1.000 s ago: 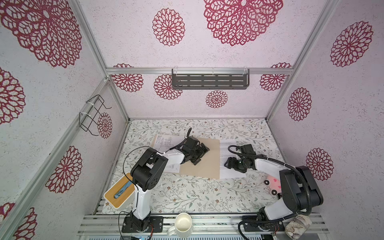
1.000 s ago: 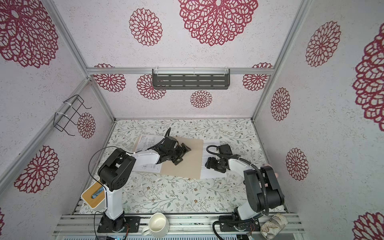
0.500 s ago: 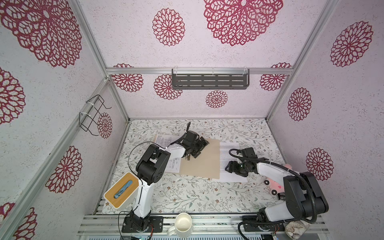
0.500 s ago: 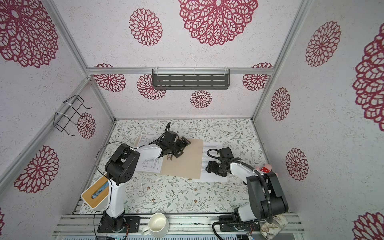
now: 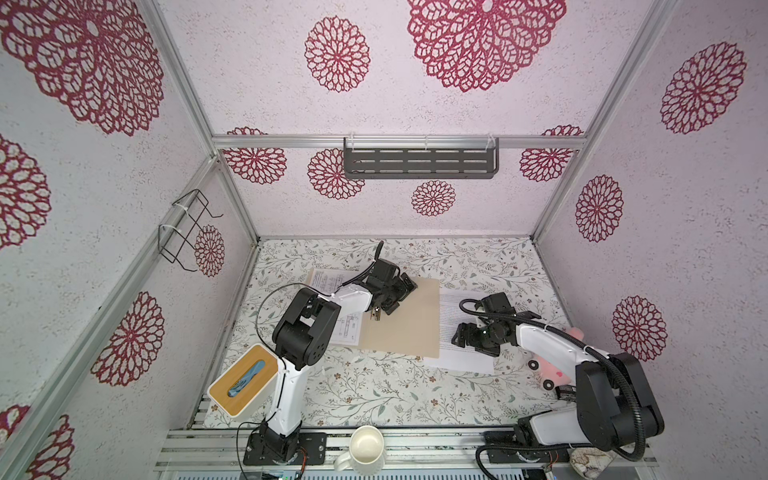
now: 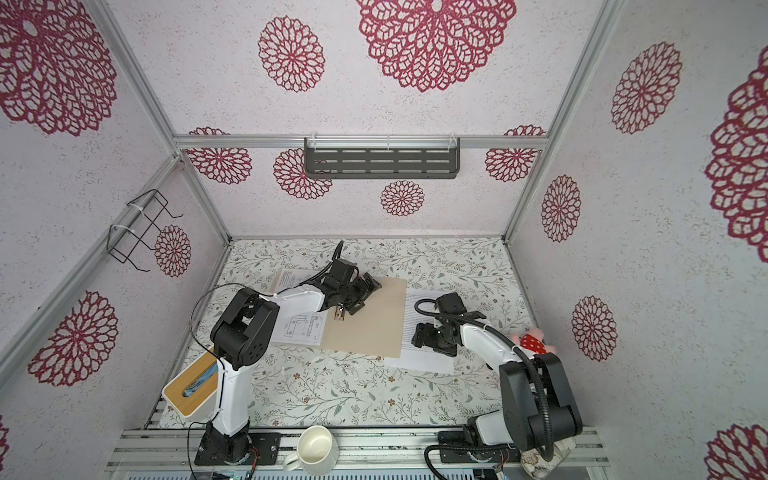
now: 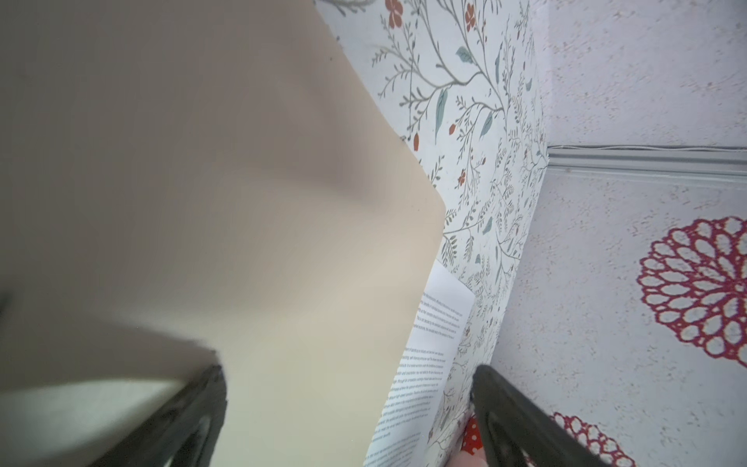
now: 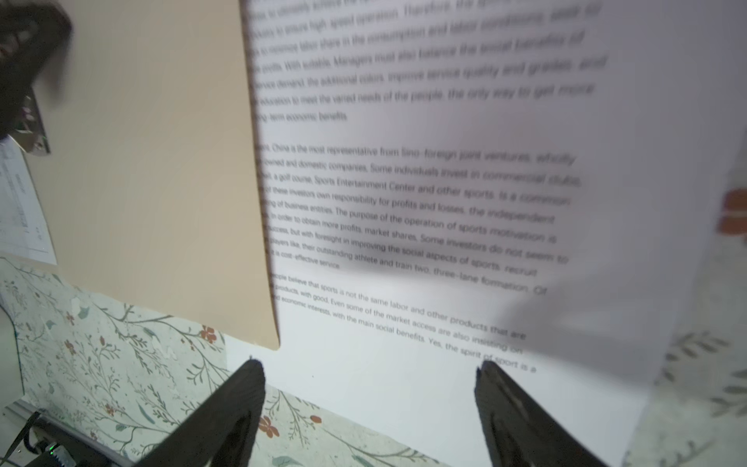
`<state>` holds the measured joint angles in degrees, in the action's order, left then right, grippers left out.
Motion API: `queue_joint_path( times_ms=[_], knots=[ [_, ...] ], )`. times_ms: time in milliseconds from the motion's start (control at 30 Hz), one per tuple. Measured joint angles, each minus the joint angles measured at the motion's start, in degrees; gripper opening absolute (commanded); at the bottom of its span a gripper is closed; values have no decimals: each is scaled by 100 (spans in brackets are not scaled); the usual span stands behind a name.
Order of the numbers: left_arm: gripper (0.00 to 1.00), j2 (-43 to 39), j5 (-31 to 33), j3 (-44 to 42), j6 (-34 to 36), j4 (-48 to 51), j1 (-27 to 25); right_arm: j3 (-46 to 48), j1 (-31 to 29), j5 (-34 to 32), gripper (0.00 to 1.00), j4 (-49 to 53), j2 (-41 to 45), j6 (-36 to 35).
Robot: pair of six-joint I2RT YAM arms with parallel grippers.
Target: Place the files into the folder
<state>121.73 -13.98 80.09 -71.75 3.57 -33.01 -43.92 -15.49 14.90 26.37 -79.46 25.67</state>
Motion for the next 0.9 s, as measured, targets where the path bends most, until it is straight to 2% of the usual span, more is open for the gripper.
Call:
queue_joint_path(
  times_ms=[200, 400, 467, 633, 900],
  knots=[
    [98, -531, 323, -286, -7, 330, -468, -11, 264, -264, 92, -372, 446, 57],
    [98, -1043, 586, -376, -35, 643, -1012, 402, 758, -393, 95, -894, 507, 146],
    [98, -1104, 662, -376, -39, 813, -1231, 560, 962, -426, 99, -1043, 507, 153],
    [98, -1104, 730, -516, -111, 1143, -1668, 785, 1270, -369, 99, -1375, 503, 151],
    [98, -1071, 855, -531, -127, 1703, -2258, 1091, 1303, -136, 99, -1661, 498, 245]
  ],
)
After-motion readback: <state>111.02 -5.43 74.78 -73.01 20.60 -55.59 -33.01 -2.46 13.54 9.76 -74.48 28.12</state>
